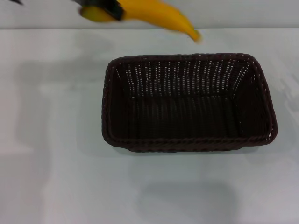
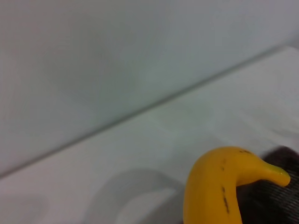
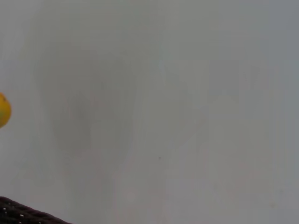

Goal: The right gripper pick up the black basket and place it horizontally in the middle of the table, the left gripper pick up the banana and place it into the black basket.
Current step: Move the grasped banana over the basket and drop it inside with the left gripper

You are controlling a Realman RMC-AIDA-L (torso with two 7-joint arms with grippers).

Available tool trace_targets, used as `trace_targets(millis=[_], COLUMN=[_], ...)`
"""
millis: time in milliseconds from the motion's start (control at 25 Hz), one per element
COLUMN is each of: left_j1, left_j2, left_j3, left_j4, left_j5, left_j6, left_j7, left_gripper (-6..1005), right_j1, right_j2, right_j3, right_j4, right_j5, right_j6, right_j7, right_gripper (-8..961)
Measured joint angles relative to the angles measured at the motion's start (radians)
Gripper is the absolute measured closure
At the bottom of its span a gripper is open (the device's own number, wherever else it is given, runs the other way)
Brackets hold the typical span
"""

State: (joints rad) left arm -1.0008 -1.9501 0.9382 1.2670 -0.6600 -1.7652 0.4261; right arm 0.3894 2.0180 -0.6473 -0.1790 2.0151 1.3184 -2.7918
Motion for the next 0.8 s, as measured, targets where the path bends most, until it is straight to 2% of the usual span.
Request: trace_targets(millis=[280,480,720,800], left_j1=[-0.059,-0.056,0.016,0.070], left_j2=[-0.029,-0.039,-0.038,-0.038], left_j3=[0.037,0.039,0.028,0.013], left_j4=[-0.117,-0.112,-0.050,-0.011], left_j5=[-0.044,-0.101,-0.135,-0.176], left_j6=[-0.051,-0.063,-0.053,-0.047], left_j7=[0.021,0.025,0.064,0.105], left_gripper=[403,367,323,240], right_j1=[0.000,-0.001,-0.007,-0.009], right_j2=[0.000,-0.001,-0.001,-0.003], right_j3=[0.000,0.000,0.000,0.000], right_j4=[0.000,0.000,-0.004,-0.004], right_j5=[0.000,0.001,0.001,0.001], right_j6=[0.012,0.012,0.018,0.032], right_j7=[0.000,0.000,0.008,0.010], right_gripper=[614,613,612,612])
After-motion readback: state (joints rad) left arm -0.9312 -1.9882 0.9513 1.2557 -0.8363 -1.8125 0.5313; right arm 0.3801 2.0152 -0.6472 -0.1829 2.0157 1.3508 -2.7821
